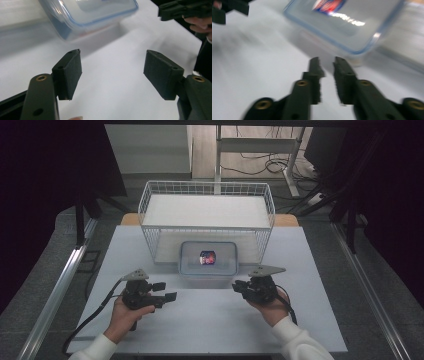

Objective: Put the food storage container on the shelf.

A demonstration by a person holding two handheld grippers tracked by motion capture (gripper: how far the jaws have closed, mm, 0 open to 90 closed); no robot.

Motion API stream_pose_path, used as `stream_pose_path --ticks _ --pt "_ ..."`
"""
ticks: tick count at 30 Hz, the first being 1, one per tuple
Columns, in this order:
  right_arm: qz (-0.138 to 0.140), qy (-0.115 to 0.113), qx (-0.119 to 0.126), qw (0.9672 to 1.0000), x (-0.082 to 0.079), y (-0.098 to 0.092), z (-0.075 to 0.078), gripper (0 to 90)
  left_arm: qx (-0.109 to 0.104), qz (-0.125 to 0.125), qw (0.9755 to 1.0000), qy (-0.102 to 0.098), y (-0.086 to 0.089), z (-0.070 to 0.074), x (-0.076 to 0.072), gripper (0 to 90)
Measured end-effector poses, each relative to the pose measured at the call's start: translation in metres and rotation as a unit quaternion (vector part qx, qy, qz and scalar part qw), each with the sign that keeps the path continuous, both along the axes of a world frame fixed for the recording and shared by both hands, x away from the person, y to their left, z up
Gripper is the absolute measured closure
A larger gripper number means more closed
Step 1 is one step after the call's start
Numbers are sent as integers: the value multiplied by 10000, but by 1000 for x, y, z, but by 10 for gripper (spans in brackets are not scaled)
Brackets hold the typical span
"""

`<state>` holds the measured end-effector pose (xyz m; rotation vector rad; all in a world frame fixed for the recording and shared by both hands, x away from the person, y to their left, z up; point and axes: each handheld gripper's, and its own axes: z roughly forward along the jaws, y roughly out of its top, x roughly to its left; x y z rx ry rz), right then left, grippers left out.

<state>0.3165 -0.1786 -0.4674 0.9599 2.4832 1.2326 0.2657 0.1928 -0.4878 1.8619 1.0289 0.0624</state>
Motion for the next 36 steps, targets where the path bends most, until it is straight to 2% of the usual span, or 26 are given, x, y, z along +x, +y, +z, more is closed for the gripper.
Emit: stream_pose_path --ticks 1,3,5,7,9,11,15,19,20,22,24,28,30,32,34,36 --pt "241 5 -245 9994 -3 13 -6 882 100 -10 9999 -13 -1 -1 -8 300" --pt "394 -36 -522 9979 -3 27 -13 888 168 22 9998 -57 -1 -1 -11 301" --pt "505 19 -684 9964 1 42 -20 890 326 6 9994 -105 -2 -3 -18 301" --pt "535 27 -841 9950 6 56 -27 891 340 1 9994 -94 -1 -4 -20 299" --pt "522 53 -867 9949 9 62 -31 891 339 -8 9994 -41 0 -5 -21 298" --pt "511 -45 -995 9937 19 76 -39 891 375 -11 9993 -65 -1 -5 -23 298" --pt "362 -160 -1033 9939 33 86 -45 891 396 -86 9991 -79 -1 -4 -26 298" --pt "206 -130 -902 9956 45 91 -46 892 405 -119 9991 -82 -2 -5 -28 298" --pt "226 -71 -823 9963 46 92 -46 892 405 -119 9991 -82 -2 -5 -28 298" --pt "243 -93 -792 9965 47 93 -45 892 391 -125 9991 -83 -2 -5 -28 298" --pt "216 -196 -871 9958 48 98 -42 892 405 -120 9990 -108 -1 -4 -27 297" --pt "167 -285 -861 9957 52 101 -37 893 403 -114 9991 -104 -1 -4 -28 296" --pt "1 -352 -886 9954 55 102 -30 893 417 -134 9990 -111 -1 -4 -30 295" --pt "-40 -347 -850 9958 56 102 -28 893 446 -143 9988 -133 0 -3 -31 294" --pt "-236 -268 -876 9955 62 99 -25 893 460 -147 9987 -156 0 -3 -32 294" --pt "-301 -240 -847 9957 65 97 -24 893 452 -150 9987 -163 1 -2 -33 294"
